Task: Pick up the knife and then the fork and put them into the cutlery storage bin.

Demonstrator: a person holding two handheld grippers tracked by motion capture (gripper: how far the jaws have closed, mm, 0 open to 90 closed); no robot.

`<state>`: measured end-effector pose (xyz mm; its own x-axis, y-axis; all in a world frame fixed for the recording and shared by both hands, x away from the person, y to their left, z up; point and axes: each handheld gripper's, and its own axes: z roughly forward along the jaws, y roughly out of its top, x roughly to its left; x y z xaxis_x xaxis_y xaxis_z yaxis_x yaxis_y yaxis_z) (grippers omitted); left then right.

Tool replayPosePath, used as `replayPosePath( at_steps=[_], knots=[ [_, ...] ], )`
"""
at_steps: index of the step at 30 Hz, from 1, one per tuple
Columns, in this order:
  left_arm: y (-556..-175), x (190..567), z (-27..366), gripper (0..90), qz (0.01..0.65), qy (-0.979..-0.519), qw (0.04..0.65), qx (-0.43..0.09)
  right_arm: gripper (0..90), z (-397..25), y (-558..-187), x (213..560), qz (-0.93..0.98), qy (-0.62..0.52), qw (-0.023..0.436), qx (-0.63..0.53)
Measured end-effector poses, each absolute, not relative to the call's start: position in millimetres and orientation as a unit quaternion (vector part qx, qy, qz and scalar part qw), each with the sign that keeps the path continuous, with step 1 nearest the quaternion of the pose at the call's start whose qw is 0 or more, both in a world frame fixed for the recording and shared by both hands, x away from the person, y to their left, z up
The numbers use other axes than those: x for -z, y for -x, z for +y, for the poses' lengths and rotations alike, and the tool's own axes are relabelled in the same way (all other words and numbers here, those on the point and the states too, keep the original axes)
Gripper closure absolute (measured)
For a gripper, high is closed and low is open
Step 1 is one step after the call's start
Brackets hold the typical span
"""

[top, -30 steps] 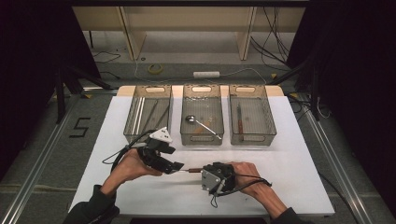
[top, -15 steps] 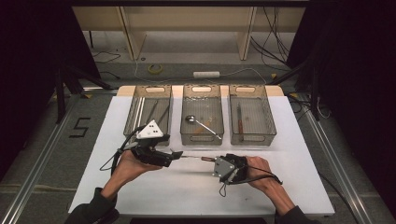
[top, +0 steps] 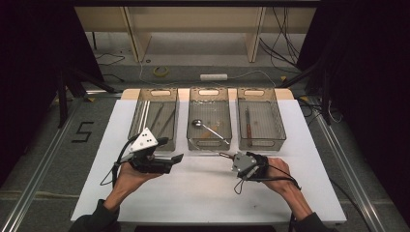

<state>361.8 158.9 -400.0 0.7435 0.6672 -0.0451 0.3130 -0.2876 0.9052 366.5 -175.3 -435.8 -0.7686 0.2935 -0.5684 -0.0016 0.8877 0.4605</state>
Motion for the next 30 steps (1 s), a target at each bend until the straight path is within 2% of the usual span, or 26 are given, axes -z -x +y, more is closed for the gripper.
replayPosePath(
  at_steps=[4,11,30],
  knots=[
    [-358,406,164,20.1,0.322,-0.773,0.516,-0.182,80.9,-181,-369,432,0.907,-0.103,0.330,-0.239],
    [-352,419,168,20.2,0.319,-0.781,0.509,-0.173,81.0,-192,-374,425,0.900,-0.128,0.327,-0.257],
    [-345,426,179,20.1,0.326,-0.773,0.504,-0.203,81.0,-225,-394,408,0.863,-0.245,0.295,-0.328]
  ],
)
